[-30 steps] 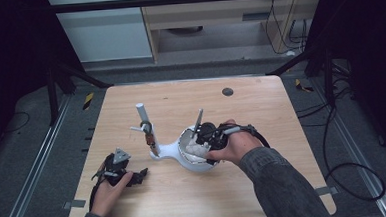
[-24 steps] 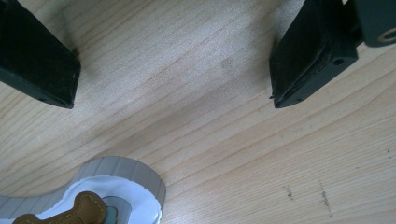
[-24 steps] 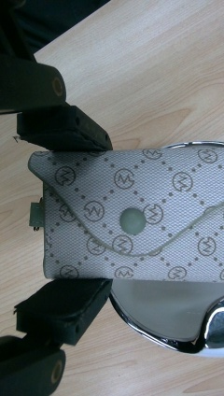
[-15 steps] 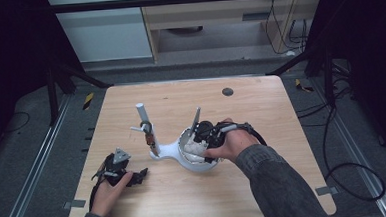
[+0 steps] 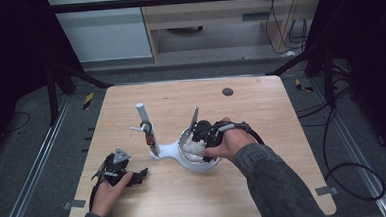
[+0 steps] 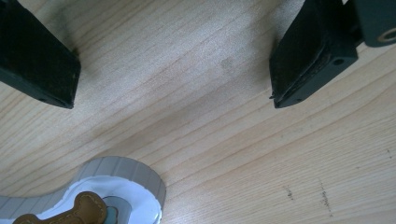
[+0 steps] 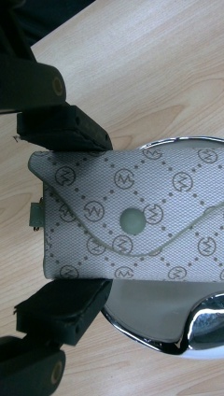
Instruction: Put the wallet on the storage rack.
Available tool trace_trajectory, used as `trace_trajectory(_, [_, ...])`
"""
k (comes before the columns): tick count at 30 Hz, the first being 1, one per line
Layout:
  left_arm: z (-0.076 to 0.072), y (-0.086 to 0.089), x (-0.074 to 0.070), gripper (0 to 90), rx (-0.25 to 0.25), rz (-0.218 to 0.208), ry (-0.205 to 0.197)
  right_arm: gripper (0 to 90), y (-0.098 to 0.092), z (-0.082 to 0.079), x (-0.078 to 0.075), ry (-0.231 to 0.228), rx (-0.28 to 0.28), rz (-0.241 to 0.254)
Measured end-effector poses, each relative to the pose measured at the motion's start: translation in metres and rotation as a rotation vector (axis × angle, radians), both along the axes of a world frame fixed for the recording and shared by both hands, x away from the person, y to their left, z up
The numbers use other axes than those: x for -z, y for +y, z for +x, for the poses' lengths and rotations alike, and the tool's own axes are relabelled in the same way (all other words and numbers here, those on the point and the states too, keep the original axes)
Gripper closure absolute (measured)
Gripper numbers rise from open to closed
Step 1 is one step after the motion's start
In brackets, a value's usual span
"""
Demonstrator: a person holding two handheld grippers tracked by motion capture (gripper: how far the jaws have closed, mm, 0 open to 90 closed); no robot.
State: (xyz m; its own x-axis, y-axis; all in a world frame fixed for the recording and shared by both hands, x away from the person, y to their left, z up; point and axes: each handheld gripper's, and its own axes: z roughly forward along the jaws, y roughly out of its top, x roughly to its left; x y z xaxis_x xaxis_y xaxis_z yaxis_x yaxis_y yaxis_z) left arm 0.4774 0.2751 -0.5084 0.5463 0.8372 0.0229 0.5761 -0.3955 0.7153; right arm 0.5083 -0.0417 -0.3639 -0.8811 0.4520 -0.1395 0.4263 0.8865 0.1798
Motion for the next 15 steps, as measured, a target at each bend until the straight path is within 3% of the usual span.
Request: trace_trajectory(15, [0.0000,0.0000,0.0000,1.2,0.000,0.000,0.000,31.4,0.0003,0.0056,0.0040,0.007,0.006,-0.009])
